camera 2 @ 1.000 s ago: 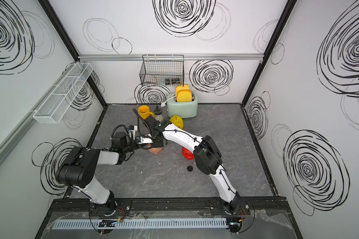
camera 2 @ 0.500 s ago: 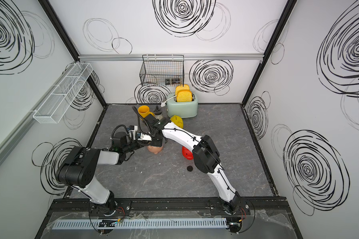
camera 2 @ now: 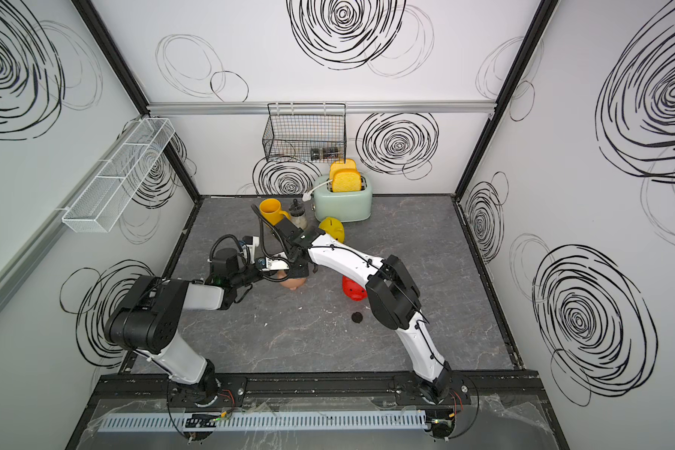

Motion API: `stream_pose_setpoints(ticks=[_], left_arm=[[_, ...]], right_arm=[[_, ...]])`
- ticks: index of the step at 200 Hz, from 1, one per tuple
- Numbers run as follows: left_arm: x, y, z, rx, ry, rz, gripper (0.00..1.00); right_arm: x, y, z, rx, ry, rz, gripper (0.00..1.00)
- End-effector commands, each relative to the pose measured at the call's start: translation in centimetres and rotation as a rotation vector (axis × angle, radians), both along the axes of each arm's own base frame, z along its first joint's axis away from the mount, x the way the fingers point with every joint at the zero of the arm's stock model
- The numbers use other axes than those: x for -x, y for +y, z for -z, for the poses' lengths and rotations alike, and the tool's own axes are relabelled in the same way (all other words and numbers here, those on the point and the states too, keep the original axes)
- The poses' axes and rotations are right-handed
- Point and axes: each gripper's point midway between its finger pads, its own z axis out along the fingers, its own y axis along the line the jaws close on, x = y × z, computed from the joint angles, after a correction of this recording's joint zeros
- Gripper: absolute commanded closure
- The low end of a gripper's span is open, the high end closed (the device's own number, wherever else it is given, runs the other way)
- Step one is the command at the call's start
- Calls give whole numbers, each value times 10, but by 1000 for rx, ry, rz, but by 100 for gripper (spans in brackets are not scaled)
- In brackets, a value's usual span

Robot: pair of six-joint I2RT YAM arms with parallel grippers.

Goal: Close piggy banks
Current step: Screw the knob on the piggy bank.

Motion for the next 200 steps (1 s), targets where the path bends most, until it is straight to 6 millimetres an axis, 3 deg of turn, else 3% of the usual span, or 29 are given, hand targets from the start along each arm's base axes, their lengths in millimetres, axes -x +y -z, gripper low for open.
stream_pose_setpoints(ticks=[1,63,145,200], left_arm=[[1,-7,0,13,4,30,24],[0,-8,1,10,6,32,24],[0,-13,7,12,25,41,28],[0,-14,8,14,28,46,30]], right_arm=[[21,-23,30,146,36,-109,100],[17,-25,27,154,-6,-160,100],[18,-11,19,13,140,138,100],[2,-11,13,-43,176,333,100]])
